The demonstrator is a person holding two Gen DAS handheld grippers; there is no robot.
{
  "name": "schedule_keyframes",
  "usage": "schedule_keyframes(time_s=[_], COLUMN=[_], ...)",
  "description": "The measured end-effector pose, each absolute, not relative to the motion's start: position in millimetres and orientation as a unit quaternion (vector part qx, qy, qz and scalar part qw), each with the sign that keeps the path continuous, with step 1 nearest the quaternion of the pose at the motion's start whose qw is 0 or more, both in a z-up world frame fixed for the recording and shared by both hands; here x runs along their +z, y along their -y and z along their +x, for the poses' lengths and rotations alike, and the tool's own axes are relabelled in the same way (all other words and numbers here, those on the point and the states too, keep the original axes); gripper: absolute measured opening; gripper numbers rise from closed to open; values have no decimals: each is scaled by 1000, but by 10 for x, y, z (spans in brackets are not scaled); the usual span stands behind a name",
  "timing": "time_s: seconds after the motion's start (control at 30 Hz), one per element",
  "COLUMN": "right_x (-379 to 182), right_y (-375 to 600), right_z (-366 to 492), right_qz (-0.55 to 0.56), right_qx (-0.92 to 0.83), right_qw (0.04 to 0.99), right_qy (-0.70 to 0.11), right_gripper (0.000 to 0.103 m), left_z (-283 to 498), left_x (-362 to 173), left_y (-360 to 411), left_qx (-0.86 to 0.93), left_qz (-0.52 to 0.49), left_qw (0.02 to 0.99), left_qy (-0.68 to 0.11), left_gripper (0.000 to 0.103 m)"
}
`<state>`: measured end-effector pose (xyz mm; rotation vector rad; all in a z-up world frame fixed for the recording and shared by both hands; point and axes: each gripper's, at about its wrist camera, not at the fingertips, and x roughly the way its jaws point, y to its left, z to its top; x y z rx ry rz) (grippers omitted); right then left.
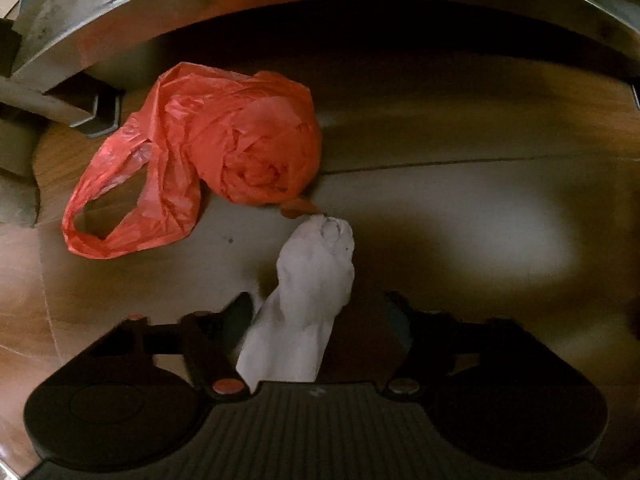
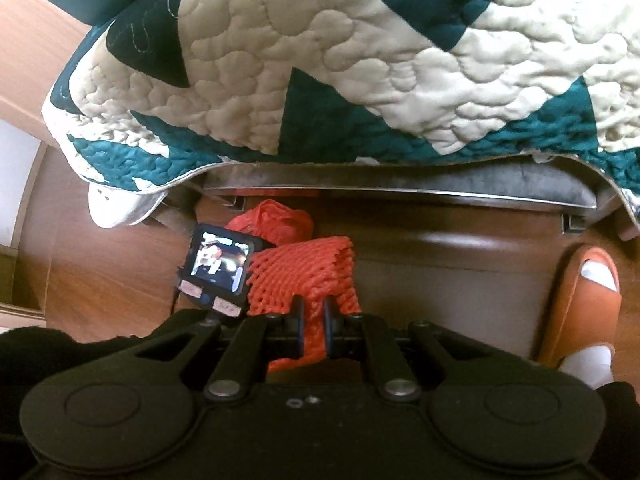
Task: Collect trash
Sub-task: 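Close the left tool on the white cloth while the right tool holds the mesh sleeve, then lift both held items and carry them over the teal bin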
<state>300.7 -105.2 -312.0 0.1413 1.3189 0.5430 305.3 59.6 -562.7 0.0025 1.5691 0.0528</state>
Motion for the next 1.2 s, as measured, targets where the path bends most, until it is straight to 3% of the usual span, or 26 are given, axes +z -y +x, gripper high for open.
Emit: schedule_keyframes(time_s=[0.17, 0.3, 0.6, 0.9, 1.2], right_x=[-3106, -3159, -3049, -2617, -1817], right_y=[1043, 1074, 1068, 1071, 1197], right_z=[3035, 3058, 3049, 2994, 2692], right_qz=[70, 76, 80, 96, 89], right_qx=[238, 220, 219, 254, 276], right_qw=[760, 760, 778, 806, 850], right_qy=[-601, -607, -584, -526, -440], right_gripper=[9, 9, 9, 9, 9], left_z=[3118, 3164, 3017, 2748, 2318], left_x=[-5622, -5577, -4947, -3767, -2434], left_y=[-643, -722, -986, -1076, -1067], left_qx=[34, 56, 106, 131, 111], left_qz=[-27, -51, -123, -164, -192], left_qw=[708, 698, 704, 746, 809], left_qy=[-705, -712, -691, -632, -544], left_gripper=[33, 22, 21, 21, 21])
